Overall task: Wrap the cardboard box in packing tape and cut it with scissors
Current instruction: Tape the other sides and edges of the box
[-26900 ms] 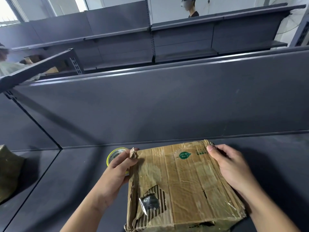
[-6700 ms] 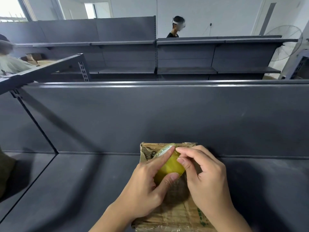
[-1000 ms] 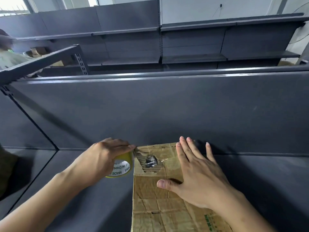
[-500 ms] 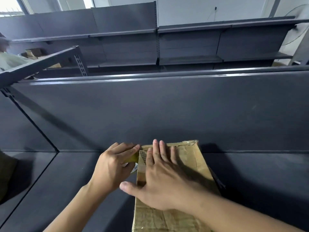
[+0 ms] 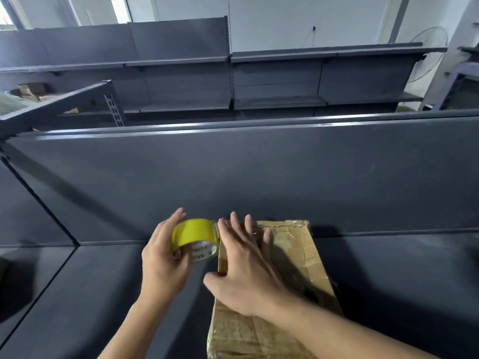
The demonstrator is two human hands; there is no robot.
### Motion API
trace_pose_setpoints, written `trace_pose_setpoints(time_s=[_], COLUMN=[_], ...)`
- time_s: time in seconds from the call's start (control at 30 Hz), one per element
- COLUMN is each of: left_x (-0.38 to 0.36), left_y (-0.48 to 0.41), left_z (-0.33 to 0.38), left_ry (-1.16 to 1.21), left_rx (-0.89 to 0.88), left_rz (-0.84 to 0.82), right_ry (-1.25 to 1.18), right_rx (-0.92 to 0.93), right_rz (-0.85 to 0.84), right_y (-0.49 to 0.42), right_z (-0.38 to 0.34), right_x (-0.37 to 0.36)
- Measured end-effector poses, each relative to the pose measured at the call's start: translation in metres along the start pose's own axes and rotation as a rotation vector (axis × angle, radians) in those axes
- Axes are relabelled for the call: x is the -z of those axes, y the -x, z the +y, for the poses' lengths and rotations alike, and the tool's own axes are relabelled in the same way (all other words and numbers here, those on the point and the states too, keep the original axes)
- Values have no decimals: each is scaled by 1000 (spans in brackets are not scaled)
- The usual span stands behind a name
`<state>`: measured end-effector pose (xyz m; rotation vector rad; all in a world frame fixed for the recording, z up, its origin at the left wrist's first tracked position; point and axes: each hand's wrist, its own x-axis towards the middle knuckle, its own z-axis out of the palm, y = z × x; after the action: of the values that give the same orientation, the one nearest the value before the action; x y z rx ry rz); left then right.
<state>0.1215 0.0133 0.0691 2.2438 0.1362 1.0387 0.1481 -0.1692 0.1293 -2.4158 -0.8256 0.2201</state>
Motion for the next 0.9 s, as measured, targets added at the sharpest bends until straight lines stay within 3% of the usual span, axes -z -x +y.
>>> trace_pose_setpoints(time_s=[0.13, 0.23, 0.37, 0.53, 0.7, 0.9], left_x=[-25, -43, -53, -53, -64, -75], left_y=[3, -7, -37, -68, -65, -61], left_z=[12, 33, 66, 94, 124, 133], left_ry=[586, 807, 794, 489, 355, 173], left_rx=[478, 590, 397, 137, 22, -234], left_rz=[13, -105, -144, -328, -431, -390], right_ry=[-204, -418, -673, -904, -561, -237], right_rx=[-26, -31, -42, -5, -169, -239], right_rz=[120, 221, 311, 227, 106, 49], right_y=[-3, 1, 10, 23, 29, 27], right_z=[9, 19, 45, 79, 103, 113], right_x=[18, 31, 52, 69, 96, 95])
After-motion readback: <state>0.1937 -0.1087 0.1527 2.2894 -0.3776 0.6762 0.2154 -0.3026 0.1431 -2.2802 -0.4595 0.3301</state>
